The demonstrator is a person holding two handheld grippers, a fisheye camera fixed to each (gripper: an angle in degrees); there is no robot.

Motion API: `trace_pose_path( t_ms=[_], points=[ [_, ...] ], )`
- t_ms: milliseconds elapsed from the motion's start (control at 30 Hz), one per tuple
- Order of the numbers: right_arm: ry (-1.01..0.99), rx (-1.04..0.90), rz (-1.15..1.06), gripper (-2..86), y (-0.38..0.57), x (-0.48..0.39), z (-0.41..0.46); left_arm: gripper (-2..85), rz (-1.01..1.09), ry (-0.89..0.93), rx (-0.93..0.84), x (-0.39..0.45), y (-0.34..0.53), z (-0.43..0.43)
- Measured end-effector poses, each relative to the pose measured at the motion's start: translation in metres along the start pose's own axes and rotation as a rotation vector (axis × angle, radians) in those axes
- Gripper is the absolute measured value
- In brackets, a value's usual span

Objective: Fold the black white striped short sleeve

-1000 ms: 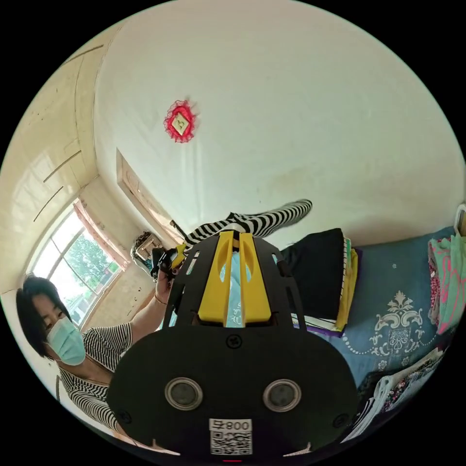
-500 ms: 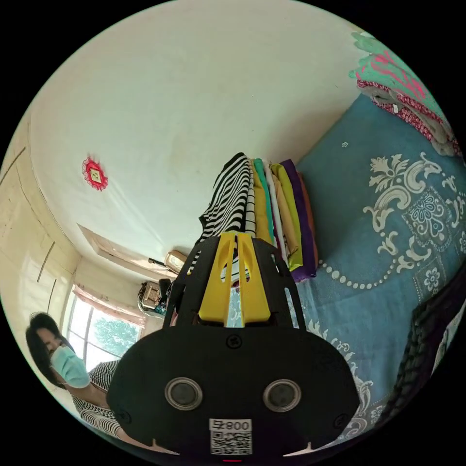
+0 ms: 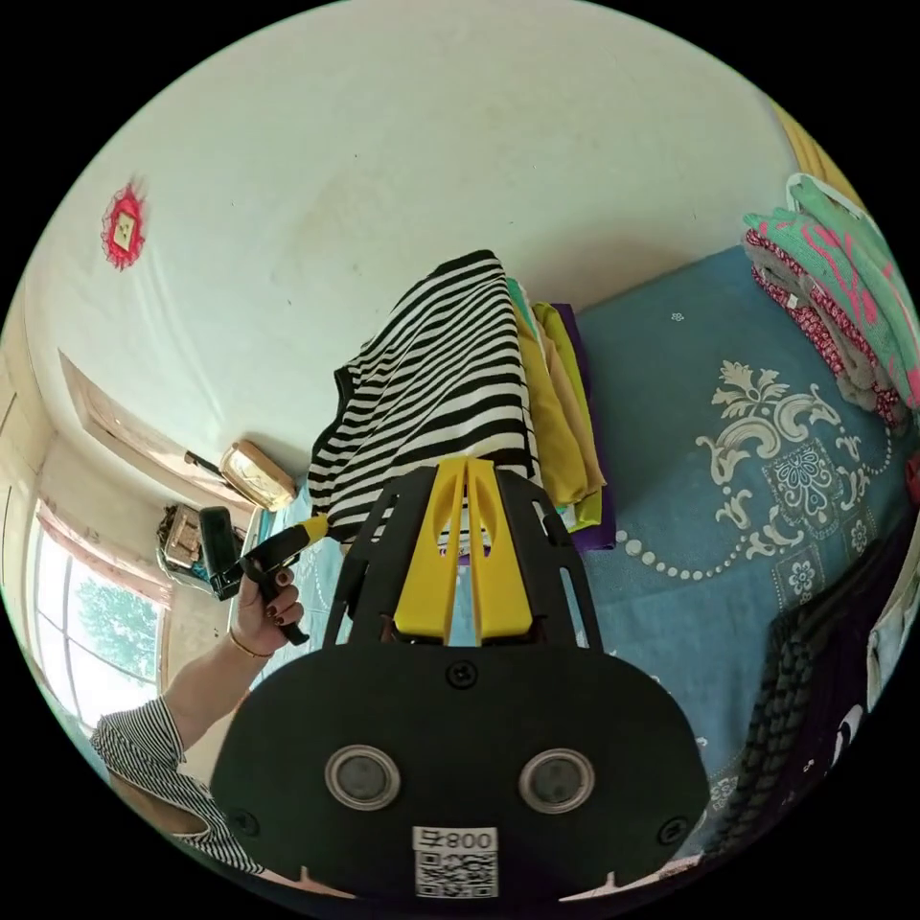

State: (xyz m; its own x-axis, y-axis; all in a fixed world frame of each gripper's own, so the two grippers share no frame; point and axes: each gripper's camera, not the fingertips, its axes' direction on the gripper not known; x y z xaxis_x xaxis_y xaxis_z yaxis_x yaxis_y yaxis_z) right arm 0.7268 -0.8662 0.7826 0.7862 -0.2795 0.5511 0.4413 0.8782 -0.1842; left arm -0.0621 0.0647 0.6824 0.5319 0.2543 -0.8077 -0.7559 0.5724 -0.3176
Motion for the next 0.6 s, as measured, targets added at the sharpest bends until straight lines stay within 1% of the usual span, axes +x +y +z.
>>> trace_pose_path(
  t_ms=[100, 233, 333, 367, 400, 433, 467, 500, 600],
  points=[
    [0.010, 0.083, -0.045, 0.0, 0.013, -0.019, -0.024, 0.2, 0.052, 0.042, 0.047, 0.010, 0.013, -0.018],
    [0.005, 0.152, -0.125, 0.0, 0.036, -0.051, -0.044, 0.1, 0.062, 0.033, 0.025, 0.015, 0.025, -0.028],
    [0.065, 0.111, -0.143, 0.0, 0.031, -0.073, -0.039, 0.1, 0.001, 0.043, 0.060, 0.016, 0.022, -0.028],
    [0.129, 0.053, -0.119, 0.0, 0.024, -0.077, -0.029, 0.1, -0.015, 0.040, 0.048, 0.016, 0.020, -0.025],
    [0.153, -0.003, -0.105, 0.0, 0.019, -0.078, -0.020, 0.2, -0.050, 0.007, 0.000, 0.015, 0.018, -0.017],
    [0.149, -0.010, -0.092, 0.0, 0.018, -0.078, -0.019, 0.2, -0.072, -0.030, -0.019, 0.015, 0.021, -0.013],
    [0.117, 0.011, -0.059, 0.1, 0.019, -0.077, -0.023, 0.2, -0.070, -0.026, -0.018, 0.017, 0.023, -0.013],
    [0.078, 0.048, -0.039, 0.1, 0.024, -0.079, -0.032, 0.2, -0.065, 0.009, -0.002, 0.021, 0.030, -0.017],
    [0.040, 0.119, -0.048, 0.0, 0.053, -0.089, -0.059, 0.2, -0.015, 0.085, 0.031, 0.036, 0.063, -0.039]
  ],
)
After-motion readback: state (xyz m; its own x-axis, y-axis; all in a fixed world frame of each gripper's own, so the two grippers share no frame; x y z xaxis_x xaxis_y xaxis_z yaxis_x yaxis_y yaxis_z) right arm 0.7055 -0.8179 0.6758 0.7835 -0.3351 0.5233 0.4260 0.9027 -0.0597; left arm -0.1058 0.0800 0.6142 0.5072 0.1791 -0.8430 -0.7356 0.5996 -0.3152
